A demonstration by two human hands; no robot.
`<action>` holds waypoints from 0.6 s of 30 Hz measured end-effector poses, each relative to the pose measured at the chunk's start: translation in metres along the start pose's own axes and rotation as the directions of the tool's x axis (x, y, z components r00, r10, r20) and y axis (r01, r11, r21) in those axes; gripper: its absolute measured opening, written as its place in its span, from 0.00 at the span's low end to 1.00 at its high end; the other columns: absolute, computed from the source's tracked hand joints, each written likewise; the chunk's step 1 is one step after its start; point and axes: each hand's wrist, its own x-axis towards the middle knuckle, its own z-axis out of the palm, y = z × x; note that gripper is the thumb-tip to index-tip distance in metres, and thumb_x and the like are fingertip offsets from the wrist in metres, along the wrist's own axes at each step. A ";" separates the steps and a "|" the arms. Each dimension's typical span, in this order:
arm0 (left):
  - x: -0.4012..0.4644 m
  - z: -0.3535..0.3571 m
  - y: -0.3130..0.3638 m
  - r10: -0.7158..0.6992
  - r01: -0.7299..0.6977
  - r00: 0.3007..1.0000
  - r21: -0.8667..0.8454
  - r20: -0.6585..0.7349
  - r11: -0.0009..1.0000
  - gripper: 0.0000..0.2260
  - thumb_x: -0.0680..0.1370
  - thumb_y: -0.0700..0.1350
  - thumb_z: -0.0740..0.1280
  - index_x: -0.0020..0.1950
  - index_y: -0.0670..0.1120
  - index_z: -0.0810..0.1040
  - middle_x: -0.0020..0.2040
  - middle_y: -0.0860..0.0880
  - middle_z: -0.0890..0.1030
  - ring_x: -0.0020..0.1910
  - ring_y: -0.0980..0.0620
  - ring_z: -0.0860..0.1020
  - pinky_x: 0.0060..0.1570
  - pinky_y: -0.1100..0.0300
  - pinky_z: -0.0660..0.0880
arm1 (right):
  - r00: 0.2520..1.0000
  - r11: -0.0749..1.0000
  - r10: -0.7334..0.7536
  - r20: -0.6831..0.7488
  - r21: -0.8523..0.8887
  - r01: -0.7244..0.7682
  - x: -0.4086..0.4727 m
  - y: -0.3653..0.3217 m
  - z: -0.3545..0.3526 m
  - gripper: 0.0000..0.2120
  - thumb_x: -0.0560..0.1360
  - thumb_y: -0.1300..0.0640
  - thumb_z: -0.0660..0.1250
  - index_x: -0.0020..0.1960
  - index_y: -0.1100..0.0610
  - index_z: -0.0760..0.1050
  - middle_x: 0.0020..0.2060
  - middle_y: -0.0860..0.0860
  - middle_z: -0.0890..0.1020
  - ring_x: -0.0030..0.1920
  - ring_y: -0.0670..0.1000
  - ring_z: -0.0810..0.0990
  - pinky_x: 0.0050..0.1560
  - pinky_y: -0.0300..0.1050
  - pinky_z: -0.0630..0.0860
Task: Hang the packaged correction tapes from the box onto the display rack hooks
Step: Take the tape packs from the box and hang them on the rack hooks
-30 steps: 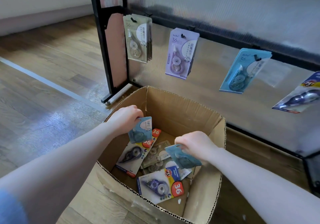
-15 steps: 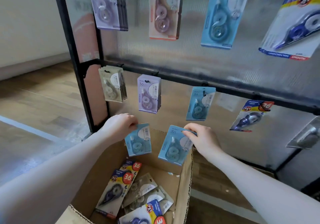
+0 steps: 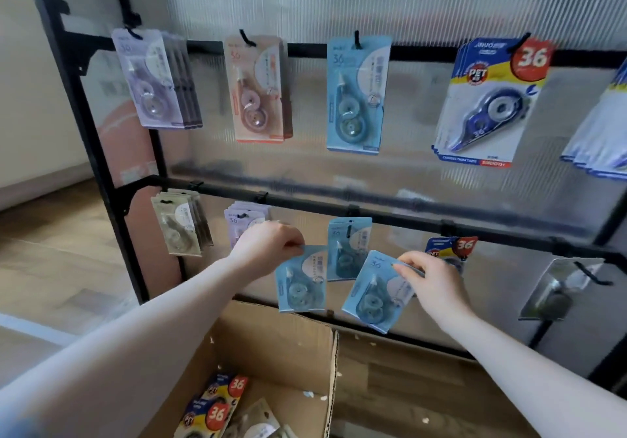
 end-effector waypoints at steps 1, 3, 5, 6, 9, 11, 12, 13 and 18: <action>0.008 0.000 0.007 0.004 -0.004 1.000 -0.003 -0.004 1.000 0.10 0.78 0.50 0.63 0.54 0.50 0.80 0.51 0.51 0.81 0.47 0.51 0.77 0.41 0.58 0.71 | 1.000 1.000 0.007 -0.005 -0.008 -0.007 0.002 0.003 -0.005 0.06 0.77 0.53 0.64 0.42 0.50 0.76 0.38 0.46 0.81 0.40 0.46 0.77 0.35 0.48 0.73; 0.022 0.002 0.024 0.019 -0.020 1.000 -0.006 -0.018 1.000 0.10 0.77 0.50 0.63 0.54 0.51 0.80 0.51 0.52 0.81 0.48 0.51 0.77 0.39 0.60 0.68 | 1.000 1.000 0.017 -0.008 -0.025 -0.017 0.004 0.010 -0.013 0.06 0.77 0.52 0.64 0.42 0.49 0.76 0.39 0.46 0.81 0.40 0.45 0.77 0.33 0.46 0.71; 0.033 0.006 0.038 0.039 -0.039 0.999 -0.014 -0.032 0.999 0.10 0.77 0.50 0.64 0.55 0.51 0.80 0.51 0.53 0.81 0.48 0.50 0.77 0.40 0.60 0.69 | 1.000 0.999 0.020 -0.007 -0.031 -0.020 0.007 0.016 -0.019 0.06 0.77 0.52 0.64 0.42 0.48 0.76 0.39 0.45 0.81 0.41 0.45 0.77 0.32 0.47 0.71; 0.037 0.009 0.044 0.048 -0.048 0.998 -0.024 -0.035 0.999 0.10 0.77 0.50 0.64 0.55 0.51 0.80 0.51 0.52 0.81 0.49 0.50 0.77 0.42 0.58 0.71 | 1.000 0.999 0.021 -0.004 -0.029 -0.021 0.008 0.018 -0.021 0.06 0.77 0.52 0.64 0.42 0.48 0.76 0.40 0.45 0.81 0.41 0.46 0.77 0.31 0.46 0.71; 0.051 0.017 0.054 0.057 -0.059 0.998 -0.053 -0.033 0.997 0.09 0.77 0.50 0.65 0.54 0.50 0.80 0.51 0.51 0.81 0.49 0.48 0.77 0.45 0.57 0.73 | 1.000 0.999 0.005 -0.004 -0.038 -0.005 0.010 0.023 -0.026 0.05 0.77 0.52 0.64 0.43 0.49 0.76 0.41 0.45 0.81 0.42 0.45 0.76 0.29 0.42 0.68; 0.058 0.023 0.058 0.050 -0.051 0.998 -0.048 -0.029 0.998 0.10 0.77 0.50 0.65 0.55 0.51 0.80 0.53 0.51 0.80 0.50 0.49 0.77 0.43 0.58 0.72 | 1.000 0.999 -0.014 -0.007 -0.049 0.013 0.011 0.025 -0.028 0.05 0.77 0.51 0.64 0.42 0.48 0.76 0.40 0.44 0.81 0.41 0.44 0.76 0.30 0.41 0.69; 0.061 0.026 0.059 0.045 -0.046 0.999 -0.038 -0.029 0.998 0.10 0.77 0.51 0.64 0.55 0.52 0.80 0.53 0.52 0.80 0.50 0.49 0.76 0.42 0.58 0.70 | 1.000 0.999 -0.015 -0.005 -0.046 0.015 0.011 0.026 -0.028 0.06 0.77 0.51 0.64 0.41 0.48 0.75 0.39 0.44 0.80 0.40 0.43 0.76 0.31 0.42 0.69; 0.063 0.029 0.060 0.039 -0.040 0.999 -0.029 -0.028 0.999 0.10 0.77 0.51 0.64 0.55 0.52 0.80 0.53 0.52 0.79 0.50 0.49 0.76 0.40 0.59 0.69 | 1.000 0.999 -0.013 0.000 -0.040 0.013 0.011 0.027 -0.029 0.07 0.77 0.51 0.64 0.40 0.48 0.75 0.38 0.43 0.80 0.40 0.43 0.76 0.32 0.42 0.69; 0.070 0.041 0.061 0.015 -0.017 0.999 -0.039 -0.032 0.999 0.10 0.77 0.51 0.64 0.55 0.52 0.80 0.52 0.52 0.80 0.47 0.51 0.76 0.38 0.60 0.67 | 0.999 1.000 -0.011 0.038 -0.028 0.012 0.011 0.031 -0.025 0.08 0.77 0.51 0.64 0.39 0.45 0.74 0.37 0.42 0.80 0.40 0.44 0.77 0.34 0.46 0.72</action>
